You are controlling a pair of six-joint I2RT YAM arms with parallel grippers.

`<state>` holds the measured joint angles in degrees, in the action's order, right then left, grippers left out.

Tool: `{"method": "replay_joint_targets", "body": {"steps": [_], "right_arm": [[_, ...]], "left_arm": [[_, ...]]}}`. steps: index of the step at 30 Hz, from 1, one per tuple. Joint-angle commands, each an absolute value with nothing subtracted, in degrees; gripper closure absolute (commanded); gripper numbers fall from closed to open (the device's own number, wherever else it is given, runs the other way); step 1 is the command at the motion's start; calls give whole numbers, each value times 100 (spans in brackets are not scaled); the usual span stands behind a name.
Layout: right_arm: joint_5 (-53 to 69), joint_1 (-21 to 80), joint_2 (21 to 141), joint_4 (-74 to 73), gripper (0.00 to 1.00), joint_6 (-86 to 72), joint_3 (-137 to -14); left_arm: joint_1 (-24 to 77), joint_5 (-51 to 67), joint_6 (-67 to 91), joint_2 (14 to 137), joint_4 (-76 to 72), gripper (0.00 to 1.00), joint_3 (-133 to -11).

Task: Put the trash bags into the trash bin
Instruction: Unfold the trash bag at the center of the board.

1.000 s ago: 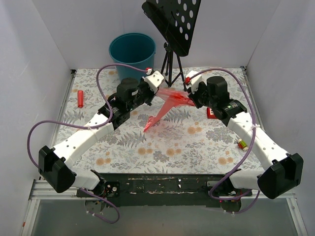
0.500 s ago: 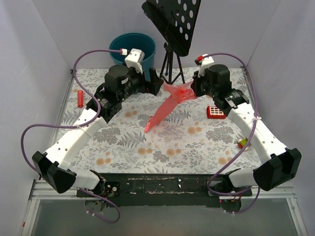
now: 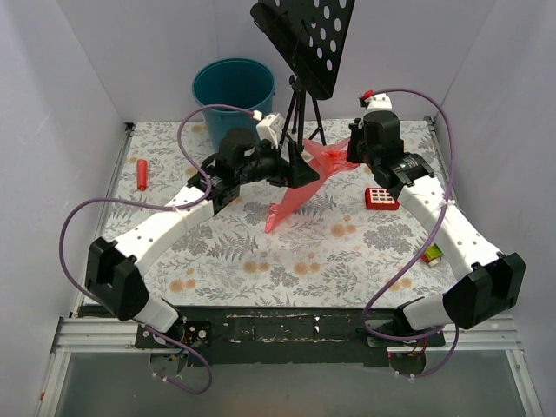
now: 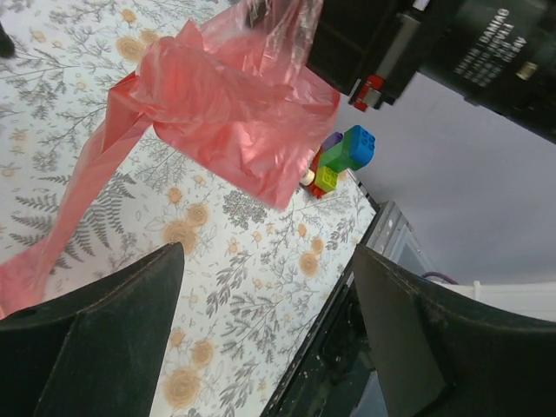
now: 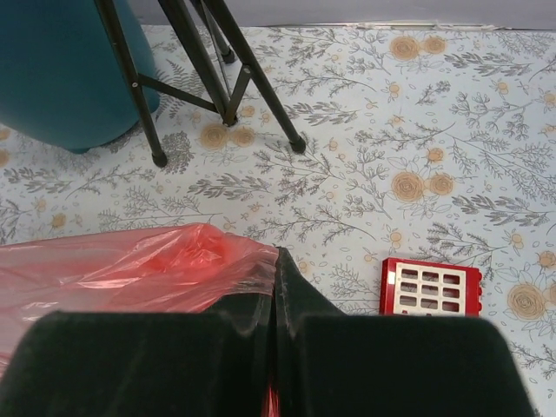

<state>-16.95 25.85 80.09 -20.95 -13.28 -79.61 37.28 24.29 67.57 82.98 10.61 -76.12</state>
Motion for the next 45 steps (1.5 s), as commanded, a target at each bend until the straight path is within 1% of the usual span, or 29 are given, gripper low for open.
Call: {"method": "replay_joint_targets", "body": {"steps": [1, 3, 6, 12, 13, 18, 20, 21, 24, 26, 27, 32, 35, 39, 45], "right_arm": [[-2004, 2566, 7858, -1978, 99, -1503, -7963], [-1995, 2575, 7831, -1978, 99, -1486, -7919], [-1995, 2602, 7796, -1934, 99, -1441, -7884], [-1785, 2628, 7761, -1855, 99, -1319, -7805], [-1758, 2628, 7743, -1846, 99, -1310, -7770], [-1644, 2637, 7603, -1854, 99, -1388, -7629], [-1661, 2637, 7559, -1863, 99, -1433, -7594], [-1713, 2637, 7532, -1872, 99, -1433, -7585], [-1907, 2628, 7471, -1793, 99, -1258, -7506], [-1977, 2628, 7410, -1644, 99, -995, -7357], [-1917, 2619, 7357, -1565, 99, -810, -7269], [-1653, 2558, 7067, -1353, 99, 183, -6707], [-1565, 2496, 6917, -1415, 99, 360, -6496], [-1547, 2461, 6873, -1494, 99, 492, -6477], [-1889, 2382, 6934, -1503, 99, 861, -6627]], "left_arm": [[3954, 2374, 7426, 8674, -165, 20, -7664], [4043, 2094, 7567, 8920, -298, 18, -7830], [4122, 1839, 7603, 9219, -378, 18, -8094], [4140, 713, 7585, 9746, 342, 19, -8744], [4131, 677, 7550, 9817, 378, 19, -8797], [4131, 475, 7269, 10037, 597, 31, -8851], [4140, 501, 7024, 10081, 624, 41, -8772], [4131, 492, 6892, 10072, 676, 47, -8745], [4131, 675, 6330, 9941, 904, 74, -8640], [4122, 799, 5996, 9731, 1194, 99, -8544], [4122, 791, 5803, 9582, 1335, 100, -8430], [3859, 641, 5012, 8668, 1652, 100, -7902], [3543, 712, 4650, 8307, 1775, 100, -7805], [3305, 888, 4062, 8060, 1995, 100, -7822], [3296, 1169, 2894, 7972, 2583, 100, -7954]]}}
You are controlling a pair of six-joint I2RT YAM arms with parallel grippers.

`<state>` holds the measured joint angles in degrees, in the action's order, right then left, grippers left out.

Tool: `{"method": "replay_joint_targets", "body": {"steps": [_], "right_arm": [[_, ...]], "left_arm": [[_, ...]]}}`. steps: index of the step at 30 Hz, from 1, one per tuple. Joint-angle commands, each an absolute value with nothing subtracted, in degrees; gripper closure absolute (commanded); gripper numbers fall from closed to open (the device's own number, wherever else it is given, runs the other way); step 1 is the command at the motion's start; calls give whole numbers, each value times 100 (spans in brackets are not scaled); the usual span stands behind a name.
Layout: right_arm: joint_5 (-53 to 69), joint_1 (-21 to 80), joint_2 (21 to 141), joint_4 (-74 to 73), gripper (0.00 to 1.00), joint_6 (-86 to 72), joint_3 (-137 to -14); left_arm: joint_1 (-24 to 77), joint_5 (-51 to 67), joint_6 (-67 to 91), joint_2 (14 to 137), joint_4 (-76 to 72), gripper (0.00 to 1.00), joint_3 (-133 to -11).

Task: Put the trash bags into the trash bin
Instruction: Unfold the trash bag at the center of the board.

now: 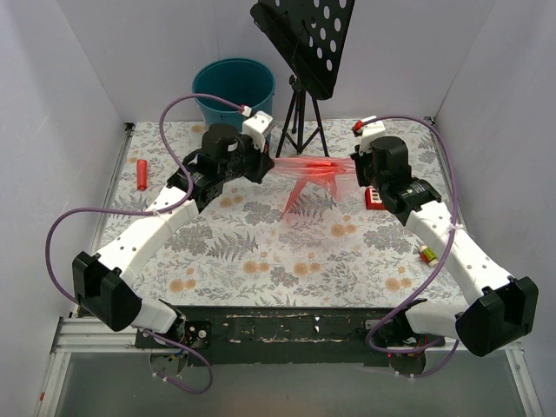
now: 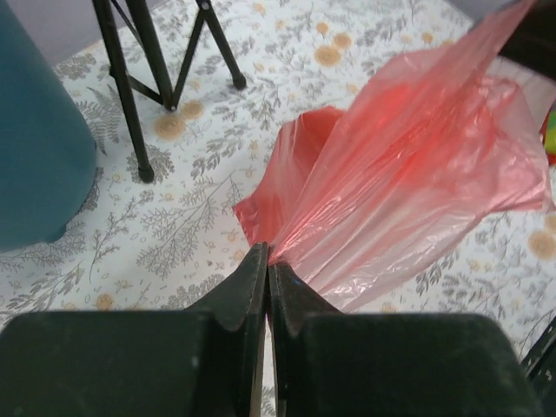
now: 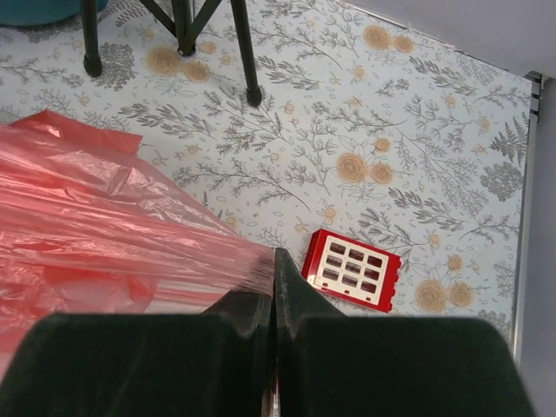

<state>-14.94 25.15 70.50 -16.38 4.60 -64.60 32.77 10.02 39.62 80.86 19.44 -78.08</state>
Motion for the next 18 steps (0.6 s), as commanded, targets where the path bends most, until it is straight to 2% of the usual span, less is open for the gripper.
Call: {"method": "replay_joint_targets", "body": {"steps": [1, 8, 18], "right_arm": [[-1898, 2347, 6935, -1512, 99, 896, -6644], [-2092, 2136, 6864, -1608, 99, 949, -6601], [-2206, 1872, 6785, -1802, 99, 984, -6697]], "left_arm": [[3296, 1099, 2735, 7946, 2645, 100, -7963], [3252, 275, 1162, 7805, 2997, 100, -7726], [3226, -746, 598, 7796, 2689, 100, -7418]]}}
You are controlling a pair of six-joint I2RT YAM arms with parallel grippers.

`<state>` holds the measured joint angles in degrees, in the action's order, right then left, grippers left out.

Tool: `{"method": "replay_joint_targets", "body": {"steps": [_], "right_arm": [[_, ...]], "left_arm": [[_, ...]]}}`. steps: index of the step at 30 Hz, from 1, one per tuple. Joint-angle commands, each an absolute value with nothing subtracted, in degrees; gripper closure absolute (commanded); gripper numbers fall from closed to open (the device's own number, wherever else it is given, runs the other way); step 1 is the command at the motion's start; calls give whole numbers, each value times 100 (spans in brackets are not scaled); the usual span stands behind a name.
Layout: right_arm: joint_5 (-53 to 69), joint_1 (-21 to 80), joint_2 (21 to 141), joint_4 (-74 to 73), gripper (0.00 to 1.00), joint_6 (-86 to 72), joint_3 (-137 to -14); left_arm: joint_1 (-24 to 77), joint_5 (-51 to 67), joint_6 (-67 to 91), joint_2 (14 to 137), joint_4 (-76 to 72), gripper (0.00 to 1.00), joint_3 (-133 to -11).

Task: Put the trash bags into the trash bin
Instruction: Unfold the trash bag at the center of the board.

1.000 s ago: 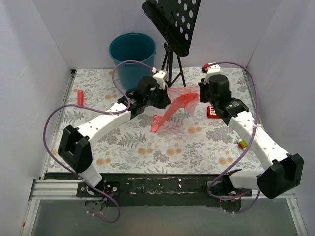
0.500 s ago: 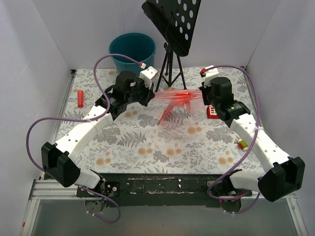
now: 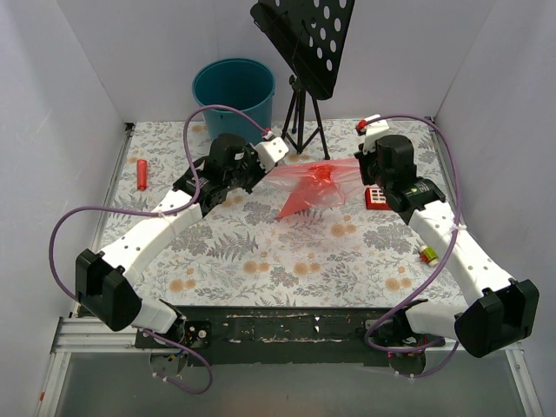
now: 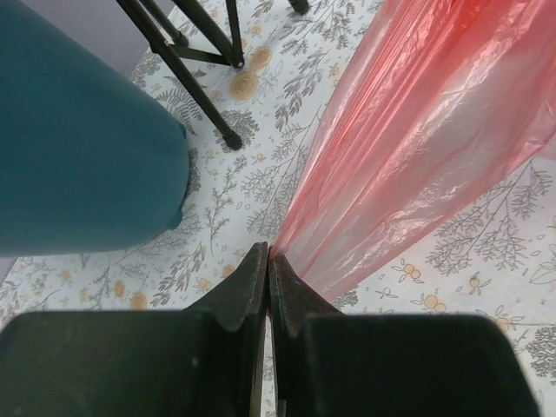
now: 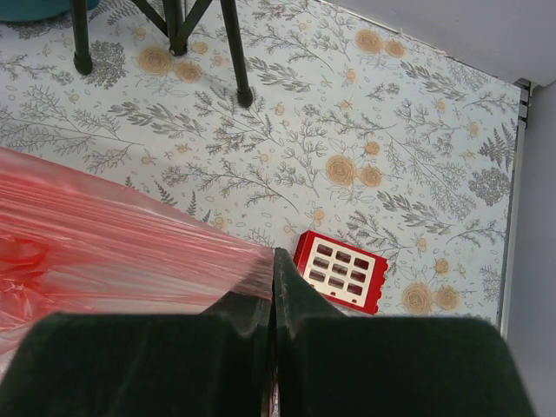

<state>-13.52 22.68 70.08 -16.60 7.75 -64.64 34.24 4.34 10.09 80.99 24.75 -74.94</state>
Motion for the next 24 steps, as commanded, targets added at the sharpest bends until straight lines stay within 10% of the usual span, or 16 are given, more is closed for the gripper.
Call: {"method": "replay_joint_targets", "body": {"steps": [1, 21, 22, 24], "right_arm": [[-2232, 1855, 6776, -1802, 99, 993, -6715], [-2418, 1644, 6873, -1678, 99, 985, -7268], [-2226, 1644, 6864, -1714, 99, 941, -7312], [-1690, 1644, 6864, -1792, 99, 835, -7356]], "left_arm": [[3226, -808, 598, 7813, 2707, 100, -7409], [2892, -1003, 579, 7419, 2585, 100, -7163], [2883, -732, 867, 7366, 2567, 93, -7215], [2874, -73, 1744, 7199, 2514, 37, -7347]]}}
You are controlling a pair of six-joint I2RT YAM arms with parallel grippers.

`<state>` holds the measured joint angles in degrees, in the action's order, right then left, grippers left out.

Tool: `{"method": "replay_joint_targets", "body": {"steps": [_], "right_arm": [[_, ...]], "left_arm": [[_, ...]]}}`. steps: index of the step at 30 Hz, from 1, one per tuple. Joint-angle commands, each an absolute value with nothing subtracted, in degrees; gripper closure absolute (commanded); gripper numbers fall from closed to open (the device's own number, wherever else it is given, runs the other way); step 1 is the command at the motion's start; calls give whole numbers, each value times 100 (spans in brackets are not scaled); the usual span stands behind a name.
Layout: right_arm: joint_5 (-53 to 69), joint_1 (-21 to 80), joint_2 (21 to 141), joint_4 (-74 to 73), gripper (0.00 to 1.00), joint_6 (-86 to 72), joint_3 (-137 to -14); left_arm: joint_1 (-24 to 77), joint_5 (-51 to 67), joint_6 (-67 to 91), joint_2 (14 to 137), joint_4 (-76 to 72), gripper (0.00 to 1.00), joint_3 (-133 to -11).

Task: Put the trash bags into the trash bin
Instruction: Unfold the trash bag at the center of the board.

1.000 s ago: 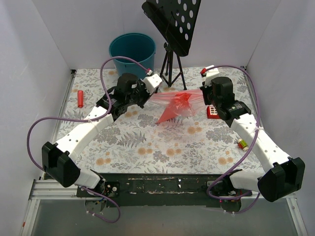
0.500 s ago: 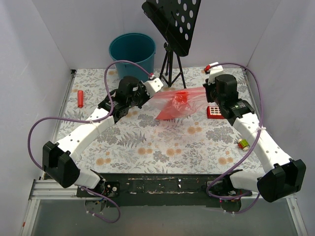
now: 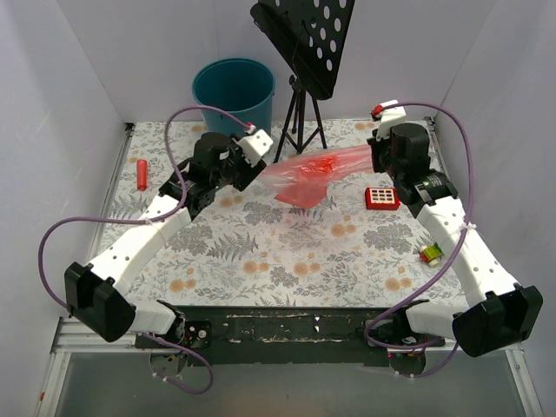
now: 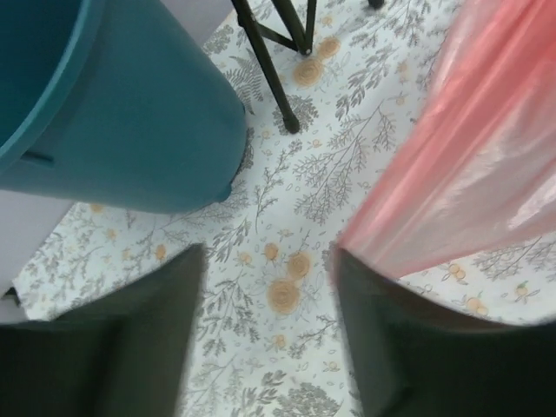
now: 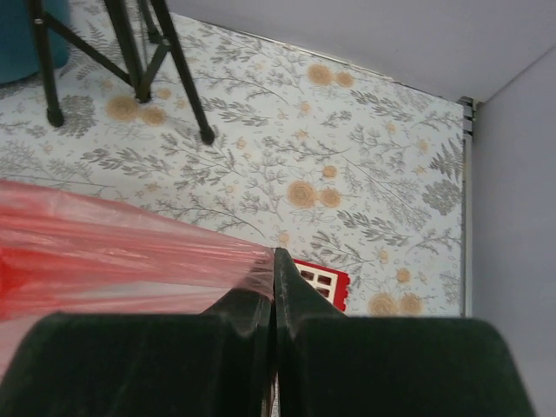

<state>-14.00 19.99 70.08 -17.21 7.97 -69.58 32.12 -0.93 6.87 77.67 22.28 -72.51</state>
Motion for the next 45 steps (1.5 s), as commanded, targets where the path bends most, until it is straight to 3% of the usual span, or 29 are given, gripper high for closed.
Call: {"method": "replay_joint_targets", "body": {"steps": [1, 4, 10, 18, 24, 27, 31, 45], "right_arm": [[-1496, 1644, 6873, -1889, 99, 731, -7391], [-1187, 1644, 7004, -2021, 99, 510, -7505], [-783, 1644, 7400, -2065, 99, 335, -8023], [-431, 1644, 7839, -2601, 99, 334, -8683], [365, 1644, 8077, -2821, 99, 588, -9096], [992, 1661, 8200, -3129, 99, 826, -9369], [651, 1775, 7998, -2901, 99, 730, -8992], [729, 1810, 7664, -2540, 99, 44, -8385]], "left_arm": [[2874, 382, 2358, 7059, 2314, 25, -7330], [2874, 1290, 4046, 6690, 1873, 8, -7138], [2874, 2230, 6124, 6224, 1365, 3, -5840], [2927, 4253, 8049, 6898, -2333, 2, -4176], [3663, 3202, 8264, 7742, -3542, 2, -4139], [3928, 2207, 7859, 8032, -3471, 4, -4560], [4060, 1311, 7209, 8428, -3041, 7, -5377], [4702, 256, 5098, 9685, -1890, 8, -7312]]}}
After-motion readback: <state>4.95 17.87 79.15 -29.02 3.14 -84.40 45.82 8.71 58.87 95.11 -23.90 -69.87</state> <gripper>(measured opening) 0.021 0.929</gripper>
